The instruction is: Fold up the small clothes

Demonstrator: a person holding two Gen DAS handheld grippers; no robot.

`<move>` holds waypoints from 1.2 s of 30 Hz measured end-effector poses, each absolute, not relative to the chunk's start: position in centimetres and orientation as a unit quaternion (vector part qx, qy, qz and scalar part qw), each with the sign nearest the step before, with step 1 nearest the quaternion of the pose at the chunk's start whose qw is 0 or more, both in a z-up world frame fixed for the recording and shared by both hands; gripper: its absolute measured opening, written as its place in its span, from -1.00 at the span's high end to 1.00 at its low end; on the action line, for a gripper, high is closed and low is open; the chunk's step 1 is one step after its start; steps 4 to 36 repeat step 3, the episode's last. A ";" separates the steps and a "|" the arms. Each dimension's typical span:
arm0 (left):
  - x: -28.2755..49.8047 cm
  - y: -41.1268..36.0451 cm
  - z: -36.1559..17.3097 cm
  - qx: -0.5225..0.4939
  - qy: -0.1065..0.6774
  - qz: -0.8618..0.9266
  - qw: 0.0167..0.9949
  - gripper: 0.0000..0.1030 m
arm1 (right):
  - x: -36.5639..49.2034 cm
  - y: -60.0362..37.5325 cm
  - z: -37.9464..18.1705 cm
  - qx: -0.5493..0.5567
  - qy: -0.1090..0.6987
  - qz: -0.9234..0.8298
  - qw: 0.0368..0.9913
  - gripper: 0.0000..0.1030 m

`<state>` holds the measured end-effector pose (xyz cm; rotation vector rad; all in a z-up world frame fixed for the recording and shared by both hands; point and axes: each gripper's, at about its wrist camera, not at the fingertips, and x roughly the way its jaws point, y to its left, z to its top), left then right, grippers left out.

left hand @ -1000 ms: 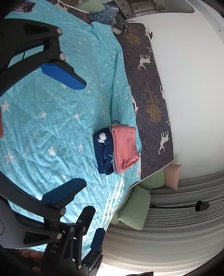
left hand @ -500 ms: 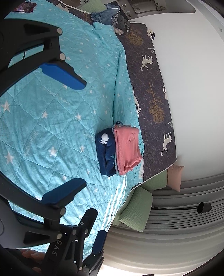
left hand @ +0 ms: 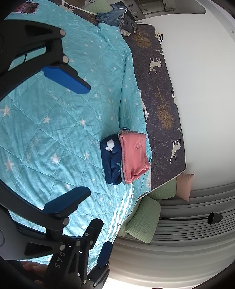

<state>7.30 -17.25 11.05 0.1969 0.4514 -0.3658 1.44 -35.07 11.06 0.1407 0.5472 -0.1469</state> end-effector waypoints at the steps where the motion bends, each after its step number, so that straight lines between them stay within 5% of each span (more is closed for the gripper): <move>1: 7.3 -17.2 11.1 0.097 0.222 -0.180 0.953 -0.98 | 1.3 -35.0 11.1 0.069 0.269 -0.073 0.958 -0.43; 36: 7.3 -17.2 11.0 0.096 0.223 -0.180 0.953 -0.98 | 1.3 -35.0 11.1 0.068 0.269 -0.072 0.958 -0.43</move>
